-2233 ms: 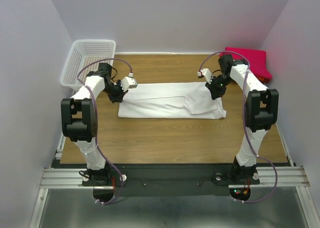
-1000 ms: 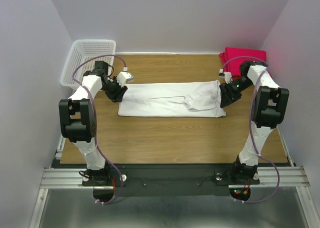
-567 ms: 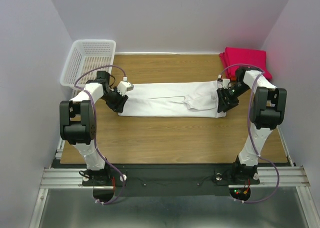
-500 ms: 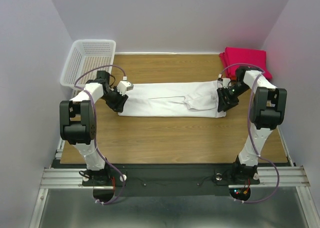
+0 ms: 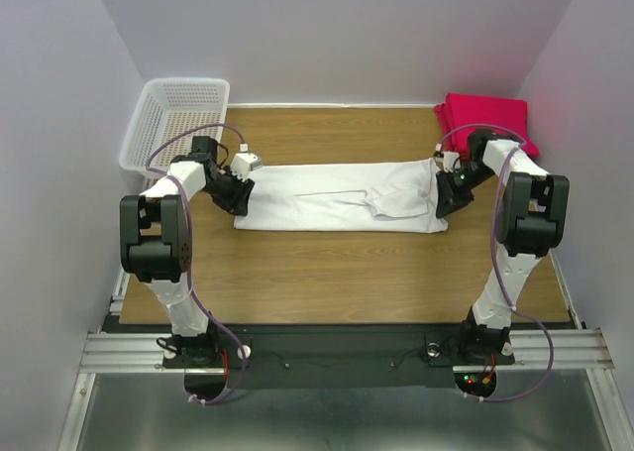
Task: Fold and stack the t-shirts
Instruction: Fold the tshirt
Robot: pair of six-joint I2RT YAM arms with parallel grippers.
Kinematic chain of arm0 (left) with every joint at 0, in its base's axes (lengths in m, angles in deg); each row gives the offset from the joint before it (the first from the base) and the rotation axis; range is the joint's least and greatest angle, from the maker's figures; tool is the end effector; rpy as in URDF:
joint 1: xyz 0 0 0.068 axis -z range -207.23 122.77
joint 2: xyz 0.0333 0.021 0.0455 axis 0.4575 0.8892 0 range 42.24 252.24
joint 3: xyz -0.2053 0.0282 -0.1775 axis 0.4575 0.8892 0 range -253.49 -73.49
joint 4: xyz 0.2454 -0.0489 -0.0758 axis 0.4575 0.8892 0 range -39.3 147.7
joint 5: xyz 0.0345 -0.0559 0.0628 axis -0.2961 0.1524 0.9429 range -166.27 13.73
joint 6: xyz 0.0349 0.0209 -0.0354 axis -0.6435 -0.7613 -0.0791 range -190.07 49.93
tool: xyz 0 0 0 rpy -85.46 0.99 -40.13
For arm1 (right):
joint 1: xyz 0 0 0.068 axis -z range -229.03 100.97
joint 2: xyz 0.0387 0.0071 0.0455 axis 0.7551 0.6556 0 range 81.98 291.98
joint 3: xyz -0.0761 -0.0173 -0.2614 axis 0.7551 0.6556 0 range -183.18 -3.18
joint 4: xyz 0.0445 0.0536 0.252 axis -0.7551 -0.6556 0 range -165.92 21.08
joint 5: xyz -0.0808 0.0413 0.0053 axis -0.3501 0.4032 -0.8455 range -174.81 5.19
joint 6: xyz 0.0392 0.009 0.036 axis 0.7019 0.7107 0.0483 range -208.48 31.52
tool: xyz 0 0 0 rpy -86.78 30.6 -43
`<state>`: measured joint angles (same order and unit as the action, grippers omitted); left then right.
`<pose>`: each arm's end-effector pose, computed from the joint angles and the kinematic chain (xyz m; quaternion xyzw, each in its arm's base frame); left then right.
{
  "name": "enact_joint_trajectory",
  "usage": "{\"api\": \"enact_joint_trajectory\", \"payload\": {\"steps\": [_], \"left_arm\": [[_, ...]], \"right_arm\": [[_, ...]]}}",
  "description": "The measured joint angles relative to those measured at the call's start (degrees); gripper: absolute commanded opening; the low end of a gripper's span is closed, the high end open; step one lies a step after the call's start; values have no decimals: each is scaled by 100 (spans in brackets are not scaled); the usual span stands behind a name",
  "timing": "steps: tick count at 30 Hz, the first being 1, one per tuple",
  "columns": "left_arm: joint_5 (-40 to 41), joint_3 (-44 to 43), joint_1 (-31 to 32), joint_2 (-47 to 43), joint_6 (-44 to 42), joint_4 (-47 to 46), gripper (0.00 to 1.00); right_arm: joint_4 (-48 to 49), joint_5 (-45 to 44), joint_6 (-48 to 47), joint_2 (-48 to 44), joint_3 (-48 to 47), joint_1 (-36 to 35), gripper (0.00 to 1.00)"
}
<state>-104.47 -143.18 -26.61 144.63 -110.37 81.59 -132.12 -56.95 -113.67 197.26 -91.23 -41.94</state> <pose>0.3618 -0.0208 0.1952 0.3822 0.8652 -0.1480 0.2890 0.3764 -0.0302 0.1880 -0.1518 0.9586 0.2322 0.0635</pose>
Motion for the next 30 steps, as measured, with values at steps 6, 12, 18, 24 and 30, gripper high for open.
{"api": "enact_joint_trajectory", "payload": {"steps": [6, 12, 18, 24, 30], "left_arm": [[-52, -98, 0, 232, 199, -55, 31], [155, -37, -59, 387, 243, -68, 20], [190, 28, -116, 385, 245, -107, 23], [192, 31, -116, 382, 249, -107, 26], [192, 33, -118, 382, 247, -109, 27]], "right_arm": [[70, -68, -33, 35, 125, 0, 0], [55, -271, -197, 35, 188, 22, 1], [44, -356, -275, 35, 192, 57, 36], [-7, -68, -81, 35, 109, 81, 47], [-50, 153, 4, 35, 92, 81, 44]]}}
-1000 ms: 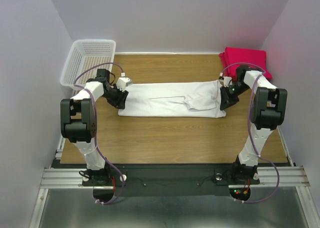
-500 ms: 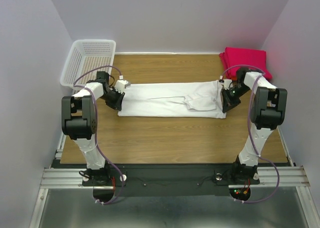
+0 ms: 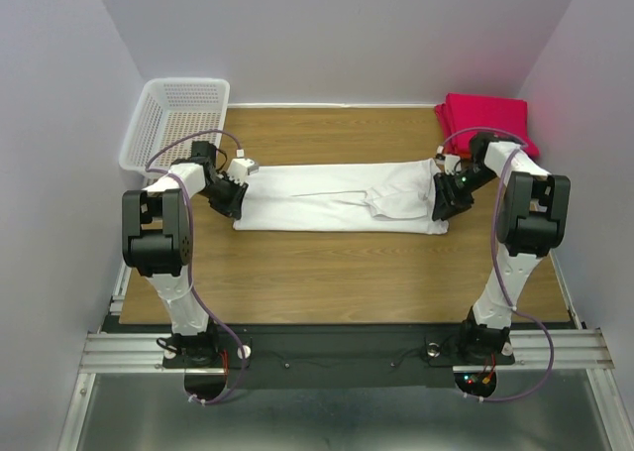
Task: Fold and stack the t-shirts
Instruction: Fold the tshirt
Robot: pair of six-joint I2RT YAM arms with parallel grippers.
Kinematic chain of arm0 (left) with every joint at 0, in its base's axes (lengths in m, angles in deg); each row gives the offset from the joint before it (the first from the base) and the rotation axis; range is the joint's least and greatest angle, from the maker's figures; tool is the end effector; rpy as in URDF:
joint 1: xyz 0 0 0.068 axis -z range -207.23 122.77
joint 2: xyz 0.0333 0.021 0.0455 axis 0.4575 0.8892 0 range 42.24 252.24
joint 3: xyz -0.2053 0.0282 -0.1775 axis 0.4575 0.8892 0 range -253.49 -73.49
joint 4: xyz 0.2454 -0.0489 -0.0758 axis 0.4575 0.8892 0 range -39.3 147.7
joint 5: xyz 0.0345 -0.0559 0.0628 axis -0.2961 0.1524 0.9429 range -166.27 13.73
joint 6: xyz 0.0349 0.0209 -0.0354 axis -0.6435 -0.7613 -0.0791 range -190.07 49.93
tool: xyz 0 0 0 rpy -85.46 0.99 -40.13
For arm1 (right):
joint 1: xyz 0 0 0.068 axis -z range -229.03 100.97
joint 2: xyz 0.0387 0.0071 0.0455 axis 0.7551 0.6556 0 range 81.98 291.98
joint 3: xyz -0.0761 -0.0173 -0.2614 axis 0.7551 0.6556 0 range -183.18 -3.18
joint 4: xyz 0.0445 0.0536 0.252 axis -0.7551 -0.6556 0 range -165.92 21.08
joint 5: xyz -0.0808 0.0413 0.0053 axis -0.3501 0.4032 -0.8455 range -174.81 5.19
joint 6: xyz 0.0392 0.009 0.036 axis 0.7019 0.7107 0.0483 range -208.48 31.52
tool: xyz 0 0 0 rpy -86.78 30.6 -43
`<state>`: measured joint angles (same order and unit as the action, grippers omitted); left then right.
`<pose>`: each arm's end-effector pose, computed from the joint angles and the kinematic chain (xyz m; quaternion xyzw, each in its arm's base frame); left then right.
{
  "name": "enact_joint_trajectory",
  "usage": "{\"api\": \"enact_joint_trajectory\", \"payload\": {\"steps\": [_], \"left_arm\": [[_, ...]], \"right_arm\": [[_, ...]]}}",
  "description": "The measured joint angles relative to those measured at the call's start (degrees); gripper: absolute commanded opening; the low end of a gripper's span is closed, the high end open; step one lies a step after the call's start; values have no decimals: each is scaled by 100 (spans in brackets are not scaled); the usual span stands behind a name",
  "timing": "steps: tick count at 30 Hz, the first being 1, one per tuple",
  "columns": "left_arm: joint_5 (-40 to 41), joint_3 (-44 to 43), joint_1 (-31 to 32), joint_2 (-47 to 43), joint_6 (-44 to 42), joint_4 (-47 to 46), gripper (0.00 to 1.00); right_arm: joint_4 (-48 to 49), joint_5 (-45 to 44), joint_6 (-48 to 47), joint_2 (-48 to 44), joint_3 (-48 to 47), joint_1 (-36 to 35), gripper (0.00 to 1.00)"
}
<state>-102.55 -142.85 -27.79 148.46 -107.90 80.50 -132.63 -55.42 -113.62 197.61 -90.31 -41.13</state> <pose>0.3678 -0.0122 0.1709 0.3483 0.8890 -0.1455 0.2593 0.3729 -0.0342 0.1824 -0.1401 0.9569 0.2484 0.0543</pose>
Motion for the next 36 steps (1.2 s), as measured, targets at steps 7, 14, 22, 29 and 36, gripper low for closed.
{"api": "enact_joint_trajectory", "payload": {"steps": [7, 14, 22, 29, 36], "left_arm": [[0, 4, 0, 0, 24, -7, 22], [63, 118, -4, -81, 20, -87, 0], [116, 382, -4, -299, -140, -26, 4], [107, 236, -7, -317, -433, 367, 32], [-74, -649, -26, -481, -918, 1036, 42]], "right_arm": [[26, 111, 13, 35, 376, 0, 18], [28, -175, -66, 87, 479, 7, 1], [4, -636, -420, 85, 568, 48, 8], [-160, -439, -507, 81, 619, 42, 36], [-592, -437, -702, -42, 238, 66, 43]]}}
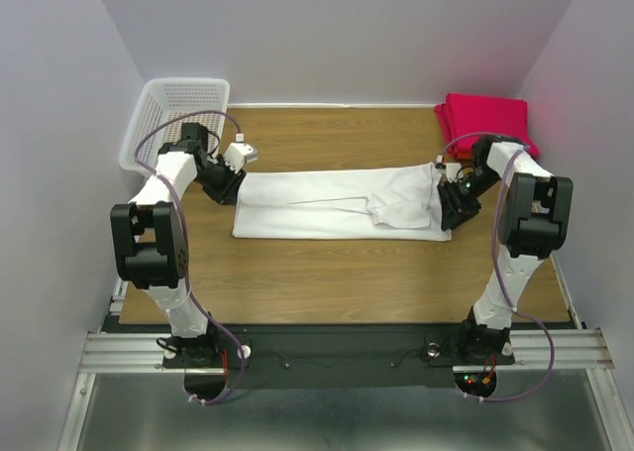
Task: Fold and stack the t-shirts
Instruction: Fold the tshirt
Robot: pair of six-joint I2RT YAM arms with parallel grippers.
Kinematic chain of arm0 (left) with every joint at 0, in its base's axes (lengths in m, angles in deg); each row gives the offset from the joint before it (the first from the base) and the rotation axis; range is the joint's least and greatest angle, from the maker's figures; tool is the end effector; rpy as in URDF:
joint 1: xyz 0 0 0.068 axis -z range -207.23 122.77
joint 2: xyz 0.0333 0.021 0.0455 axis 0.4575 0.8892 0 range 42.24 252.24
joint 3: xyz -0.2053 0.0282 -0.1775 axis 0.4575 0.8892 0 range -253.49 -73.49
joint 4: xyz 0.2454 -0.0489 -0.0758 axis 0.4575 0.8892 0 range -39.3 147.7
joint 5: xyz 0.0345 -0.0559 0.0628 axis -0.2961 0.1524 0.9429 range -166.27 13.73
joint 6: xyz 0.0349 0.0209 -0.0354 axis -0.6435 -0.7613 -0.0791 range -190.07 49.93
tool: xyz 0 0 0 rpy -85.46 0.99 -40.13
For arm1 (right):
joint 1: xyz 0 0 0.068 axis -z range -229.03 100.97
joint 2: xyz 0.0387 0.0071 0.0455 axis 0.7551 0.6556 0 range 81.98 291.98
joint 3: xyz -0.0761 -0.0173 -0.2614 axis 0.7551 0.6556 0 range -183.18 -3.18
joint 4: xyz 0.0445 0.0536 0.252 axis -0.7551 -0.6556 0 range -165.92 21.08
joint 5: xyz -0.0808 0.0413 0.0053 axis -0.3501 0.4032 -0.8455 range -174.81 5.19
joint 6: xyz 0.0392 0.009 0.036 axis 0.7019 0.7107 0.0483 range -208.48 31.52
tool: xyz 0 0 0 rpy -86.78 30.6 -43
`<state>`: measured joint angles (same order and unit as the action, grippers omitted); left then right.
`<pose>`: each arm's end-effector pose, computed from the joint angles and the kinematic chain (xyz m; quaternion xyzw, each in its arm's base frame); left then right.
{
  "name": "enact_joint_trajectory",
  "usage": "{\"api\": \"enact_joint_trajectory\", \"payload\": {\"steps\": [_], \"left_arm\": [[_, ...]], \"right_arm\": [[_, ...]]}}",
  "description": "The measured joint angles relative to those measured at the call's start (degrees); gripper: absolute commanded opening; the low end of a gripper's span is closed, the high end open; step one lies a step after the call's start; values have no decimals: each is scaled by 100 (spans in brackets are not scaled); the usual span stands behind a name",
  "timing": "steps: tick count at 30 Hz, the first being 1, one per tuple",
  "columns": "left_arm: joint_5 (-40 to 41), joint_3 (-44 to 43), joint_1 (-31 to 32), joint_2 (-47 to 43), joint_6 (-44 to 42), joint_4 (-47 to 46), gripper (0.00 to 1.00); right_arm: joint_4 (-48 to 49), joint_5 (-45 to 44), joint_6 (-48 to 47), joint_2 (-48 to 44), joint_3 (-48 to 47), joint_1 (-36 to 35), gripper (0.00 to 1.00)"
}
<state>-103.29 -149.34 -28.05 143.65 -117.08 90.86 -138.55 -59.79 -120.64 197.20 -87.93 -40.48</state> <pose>0.3627 -0.0110 0.2244 0.4180 0.8551 -0.1259 0.2796 0.3537 -0.0381 0.1752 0.1803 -0.9558 -0.2322 0.0054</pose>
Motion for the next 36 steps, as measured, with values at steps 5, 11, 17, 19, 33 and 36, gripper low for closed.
{"api": "enact_joint_trajectory", "payload": {"steps": [5, 11, 17, 19, 33, 36], "left_arm": [[-236, -544, 369, -341, -190, 57, 43], [-737, -715, 1818, -291, 308, -527, 47], [-1182, -839, 3099, 321, 1506, -1556, 50], [-1213, -850, 3379, 533, 1947, -1937, 50], [-824, -868, 4472, 1443, 3254, -3228, 50], [-761, -868, 4470, 1622, 3320, -3270, 50]], "right_arm": [[-208, 280, 55, -315, -664, 46, 43], [-133, 1169, 597, -326, -997, 48, 48], [221, 1596, 1169, -13, -566, 44, 51], [317, 1593, 1274, 50, -420, 44, 52], [807, 1587, 1613, 70, 337, -9, 49], [890, 1543, 1657, 70, 431, -39, 49]]}}
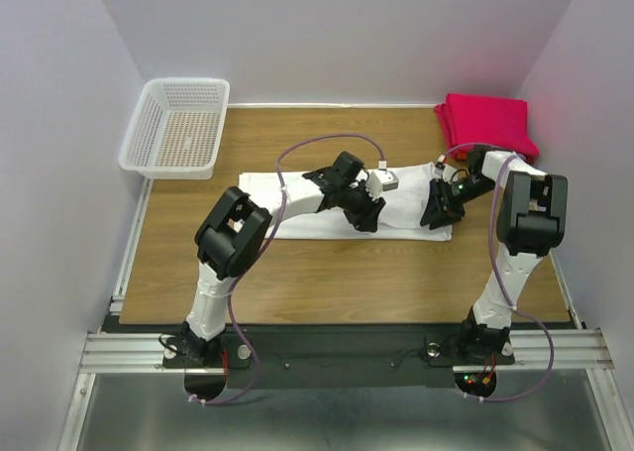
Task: Fold and stack the t-shirts
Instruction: Fold the tshirt
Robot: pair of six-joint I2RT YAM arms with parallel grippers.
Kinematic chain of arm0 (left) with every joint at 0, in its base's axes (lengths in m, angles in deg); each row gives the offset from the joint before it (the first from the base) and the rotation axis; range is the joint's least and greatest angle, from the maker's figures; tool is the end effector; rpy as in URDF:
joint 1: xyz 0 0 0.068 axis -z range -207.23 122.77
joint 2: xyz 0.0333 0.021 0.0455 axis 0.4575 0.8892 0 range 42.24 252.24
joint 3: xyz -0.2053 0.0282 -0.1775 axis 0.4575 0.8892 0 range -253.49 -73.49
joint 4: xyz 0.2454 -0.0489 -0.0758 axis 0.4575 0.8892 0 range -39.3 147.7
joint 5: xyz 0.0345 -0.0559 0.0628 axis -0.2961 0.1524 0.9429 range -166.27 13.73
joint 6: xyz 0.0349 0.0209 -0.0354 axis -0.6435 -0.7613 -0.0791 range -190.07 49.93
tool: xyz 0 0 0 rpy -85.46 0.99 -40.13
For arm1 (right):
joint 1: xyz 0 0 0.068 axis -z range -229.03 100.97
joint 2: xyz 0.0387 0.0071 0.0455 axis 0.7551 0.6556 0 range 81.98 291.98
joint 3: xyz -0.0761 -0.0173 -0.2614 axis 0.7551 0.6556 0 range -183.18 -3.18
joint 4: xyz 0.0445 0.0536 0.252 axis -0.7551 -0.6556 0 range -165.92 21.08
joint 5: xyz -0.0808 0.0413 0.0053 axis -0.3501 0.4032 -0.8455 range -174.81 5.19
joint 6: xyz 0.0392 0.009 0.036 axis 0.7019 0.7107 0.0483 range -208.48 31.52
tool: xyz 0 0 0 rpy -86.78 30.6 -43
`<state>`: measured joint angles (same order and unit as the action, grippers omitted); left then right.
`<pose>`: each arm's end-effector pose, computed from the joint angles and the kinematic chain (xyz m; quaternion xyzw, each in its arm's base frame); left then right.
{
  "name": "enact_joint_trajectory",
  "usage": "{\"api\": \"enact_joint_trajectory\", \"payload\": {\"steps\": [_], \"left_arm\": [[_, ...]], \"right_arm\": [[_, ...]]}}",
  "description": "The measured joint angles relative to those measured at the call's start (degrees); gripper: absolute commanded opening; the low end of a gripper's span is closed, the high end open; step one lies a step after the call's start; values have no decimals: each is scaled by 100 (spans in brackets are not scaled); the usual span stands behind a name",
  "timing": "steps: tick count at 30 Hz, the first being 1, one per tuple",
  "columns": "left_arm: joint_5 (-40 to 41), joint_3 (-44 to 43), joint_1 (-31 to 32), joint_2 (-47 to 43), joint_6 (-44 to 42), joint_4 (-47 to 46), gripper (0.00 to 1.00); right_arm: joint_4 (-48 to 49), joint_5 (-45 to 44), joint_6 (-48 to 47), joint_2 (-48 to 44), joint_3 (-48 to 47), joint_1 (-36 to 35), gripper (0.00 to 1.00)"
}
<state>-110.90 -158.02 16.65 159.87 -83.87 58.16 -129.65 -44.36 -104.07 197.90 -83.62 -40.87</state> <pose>0.3167 -0.3327 0.1967 0.5273 0.6996 -0.3648 0.3154 0.3584 -0.0282 0.1571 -0.0421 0.9362 0.3483 0.0214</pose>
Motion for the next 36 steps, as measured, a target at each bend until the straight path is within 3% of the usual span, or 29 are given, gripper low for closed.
{"api": "enact_joint_trajectory", "payload": {"steps": [4, 8, 14, 23, 36], "left_arm": [[72, 0, -4, 116, 55, -39, 49], [142, 4, 4, 122, 66, -96, 47], [214, 286, 0, 70, -33, -85, 43], [304, 354, -17, 70, -162, 149, 40], [181, 417, -85, 70, -297, 142, 40]], "right_arm": [[129, -35, 42, 4, 44, -2, 42], [192, 4, 101, 9, 55, -17, 20], [214, 306, 101, 9, 55, -35, 7], [116, 1458, 216, 225, -448, -37, 0], [328, 2800, 916, 1720, -1875, -37, 1]]}}
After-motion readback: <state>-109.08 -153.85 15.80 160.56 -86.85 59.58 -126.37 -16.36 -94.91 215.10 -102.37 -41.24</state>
